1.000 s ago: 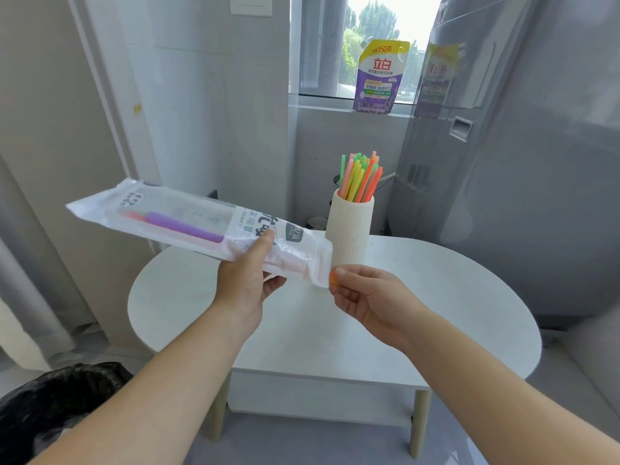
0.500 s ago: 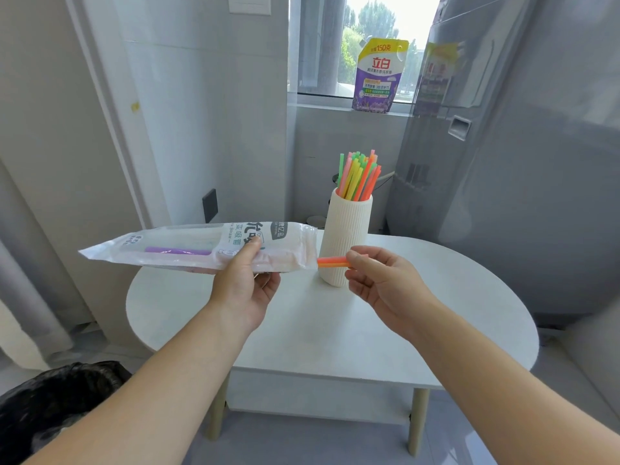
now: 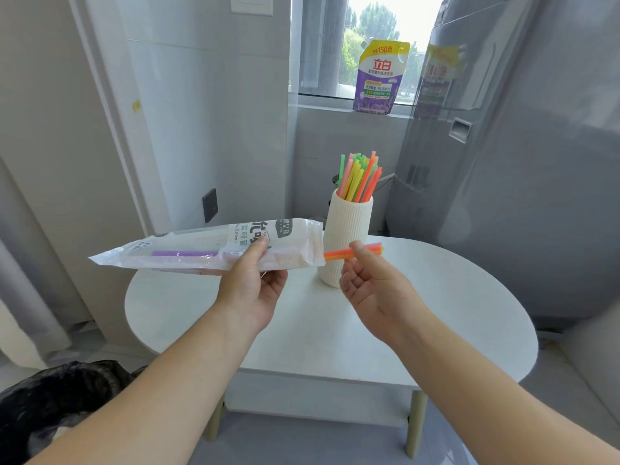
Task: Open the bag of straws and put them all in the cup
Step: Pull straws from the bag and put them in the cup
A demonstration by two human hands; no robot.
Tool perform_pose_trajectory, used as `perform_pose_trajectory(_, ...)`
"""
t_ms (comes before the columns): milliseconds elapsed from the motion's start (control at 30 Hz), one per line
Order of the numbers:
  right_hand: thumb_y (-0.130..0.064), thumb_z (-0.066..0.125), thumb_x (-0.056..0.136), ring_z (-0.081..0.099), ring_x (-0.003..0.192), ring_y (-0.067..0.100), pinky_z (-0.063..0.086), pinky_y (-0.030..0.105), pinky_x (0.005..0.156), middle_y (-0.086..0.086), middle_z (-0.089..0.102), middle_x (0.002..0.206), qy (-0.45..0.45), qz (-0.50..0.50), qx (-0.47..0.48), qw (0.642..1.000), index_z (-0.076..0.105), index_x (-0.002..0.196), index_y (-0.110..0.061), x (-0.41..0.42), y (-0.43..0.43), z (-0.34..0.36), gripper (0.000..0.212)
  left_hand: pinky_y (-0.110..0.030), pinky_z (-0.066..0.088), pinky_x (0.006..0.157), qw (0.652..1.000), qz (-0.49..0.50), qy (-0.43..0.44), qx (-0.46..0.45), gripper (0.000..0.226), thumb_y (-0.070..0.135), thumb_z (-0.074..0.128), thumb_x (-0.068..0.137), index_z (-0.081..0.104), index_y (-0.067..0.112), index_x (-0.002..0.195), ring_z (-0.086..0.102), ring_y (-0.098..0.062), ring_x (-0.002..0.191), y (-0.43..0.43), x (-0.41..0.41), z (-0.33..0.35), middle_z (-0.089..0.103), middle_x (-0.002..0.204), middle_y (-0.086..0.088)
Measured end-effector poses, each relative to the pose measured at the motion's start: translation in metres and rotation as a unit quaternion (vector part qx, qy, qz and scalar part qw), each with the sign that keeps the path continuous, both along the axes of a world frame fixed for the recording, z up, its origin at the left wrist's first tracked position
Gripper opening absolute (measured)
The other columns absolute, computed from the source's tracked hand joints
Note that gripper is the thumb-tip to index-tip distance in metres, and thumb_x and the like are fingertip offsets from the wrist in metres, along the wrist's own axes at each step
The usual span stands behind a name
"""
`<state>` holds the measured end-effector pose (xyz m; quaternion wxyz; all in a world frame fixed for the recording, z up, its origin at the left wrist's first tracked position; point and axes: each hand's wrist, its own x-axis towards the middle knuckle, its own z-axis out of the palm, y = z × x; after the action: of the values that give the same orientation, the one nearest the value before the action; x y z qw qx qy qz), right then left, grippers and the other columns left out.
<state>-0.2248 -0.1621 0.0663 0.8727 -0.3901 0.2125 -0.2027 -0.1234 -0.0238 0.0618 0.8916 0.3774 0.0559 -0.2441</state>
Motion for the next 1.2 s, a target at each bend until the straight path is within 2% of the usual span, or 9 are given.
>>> perform_pose_trajectory(67, -0.020, 0.070, 0.092, 0.059, 0.068, 0.011, 0.053, 0.021, 0.066, 0.003, 0.062, 0.083, 0.010, 0.019, -0.041, 0.999, 0.069, 0.110, -0.007, 0.003, 0.009, -0.003, 0.022, -0.018, 0.055, 0.053, 1.000, -0.001, 0.000, -0.005, 0.006, 0.016, 0.069, 0.095, 0.067, 0.019, 0.099, 0.071, -0.005, 0.061, -0.001, -0.002, 0.000, 0.076, 0.076, 0.005)
perform_pose_trajectory(133, -0.023, 0.068, 0.094, 0.059, 0.072, 0.012, 0.052, 0.024, 0.071, 0.005, 0.063, 0.091, 0.018, 0.011, -0.071, 0.997, 0.070, 0.110, -0.006, 0.006, 0.014, -0.003, 0.023, -0.018, 0.055, 0.053, 1.000, -0.001, -0.001, -0.006, 0.006, 0.016, 0.069, 0.095, 0.067, 0.019, 0.099, 0.071, -0.005, 0.061, -0.002, -0.003, 0.000, 0.076, 0.077, 0.004)
perform_pose_trajectory(233, -0.024, 0.066, 0.095, 0.060, 0.075, 0.013, 0.052, 0.025, 0.072, 0.006, 0.065, 0.090, 0.028, -0.028, -0.094, 0.995, 0.069, 0.110, -0.006, 0.009, 0.015, 0.003, 0.023, -0.018, 0.056, 0.055, 1.000, -0.001, 0.002, -0.012, 0.006, 0.017, 0.070, 0.095, 0.067, 0.019, 0.100, 0.070, -0.005, 0.062, -0.002, -0.005, 0.002, 0.075, 0.081, 0.004)
perform_pose_trajectory(367, -0.025, 0.062, 0.098, 0.064, 0.080, 0.015, 0.055, 0.026, 0.072, 0.007, 0.067, 0.093, 0.042, -0.052, -0.166, 0.984, 0.066, 0.118, -0.004, 0.010, 0.008, 0.010, 0.029, -0.018, 0.056, 0.055, 0.999, 0.008, 0.028, -0.016, 0.008, 0.018, 0.071, 0.093, 0.067, 0.020, 0.099, 0.070, -0.006, 0.062, 0.000, -0.004, 0.002, 0.074, 0.081, 0.004)
perform_pose_trajectory(567, -0.014, 0.057, 0.100, 0.075, 0.075, 0.017, 0.062, 0.030, 0.078, 0.012, 0.073, 0.089, 0.011, -0.067, -0.129, 0.989, 0.067, 0.104, -0.001, 0.006, -0.008, 0.027, 0.017, -0.017, 0.055, 0.055, 0.999, 0.019, 0.035, -0.017, 0.008, 0.019, 0.071, 0.094, 0.067, 0.019, 0.100, 0.069, -0.005, 0.061, 0.002, -0.001, 0.002, 0.075, 0.077, 0.005)
perform_pose_trajectory(700, -0.014, 0.061, 0.098, 0.076, 0.074, 0.017, 0.062, 0.029, 0.073, 0.011, 0.075, 0.085, 0.012, -0.064, -0.121, 0.991, 0.067, 0.103, 0.000, 0.003, -0.010, 0.030, 0.017, -0.017, 0.055, 0.055, 0.999, 0.020, 0.040, -0.019, 0.009, 0.019, 0.070, 0.094, 0.067, 0.019, 0.102, 0.068, -0.004, 0.058, -0.001, -0.001, 0.001, 0.074, 0.079, 0.004)
perform_pose_trajectory(900, -0.015, 0.059, 0.099, 0.077, 0.076, 0.018, 0.061, 0.031, 0.076, 0.006, 0.077, 0.079, 0.008, -0.093, -0.183, 0.979, 0.068, 0.100, -0.001, -0.001, -0.023, 0.045, 0.017, -0.018, 0.056, 0.059, 0.997, 0.020, 0.062, -0.035, 0.010, 0.022, 0.069, 0.095, 0.067, 0.015, 0.102, 0.066, -0.010, 0.071, -0.001, 0.002, 0.001, 0.072, 0.083, 0.000)
perform_pose_trajectory(1067, -0.011, 0.060, 0.099, 0.076, 0.074, 0.017, 0.060, 0.026, 0.070, 0.004, 0.077, 0.074, -0.008, -0.106, -0.263, 0.959, 0.068, 0.093, -0.003, -0.012, -0.040, 0.072, 0.013, -0.018, 0.055, 0.057, 0.994, 0.029, 0.079, -0.076, 0.020, 0.021, 0.068, 0.095, 0.066, 0.012, 0.113, 0.066, -0.010, 0.067, 0.003, 0.008, 0.000, 0.073, 0.088, -0.002)
perform_pose_trajectory(1200, -0.010, 0.061, 0.098, 0.076, 0.077, 0.017, 0.061, 0.026, 0.071, 0.002, 0.077, 0.074, -0.014, -0.142, -0.321, 0.936, 0.069, 0.092, -0.004, -0.024, -0.052, 0.098, 0.012, -0.018, 0.054, 0.054, 0.992, 0.040, 0.084, -0.088, 0.018, 0.020, 0.067, 0.096, 0.066, 0.012, 0.112, 0.064, -0.011, 0.066, 0.005, 0.014, 0.000, 0.072, 0.087, -0.003)
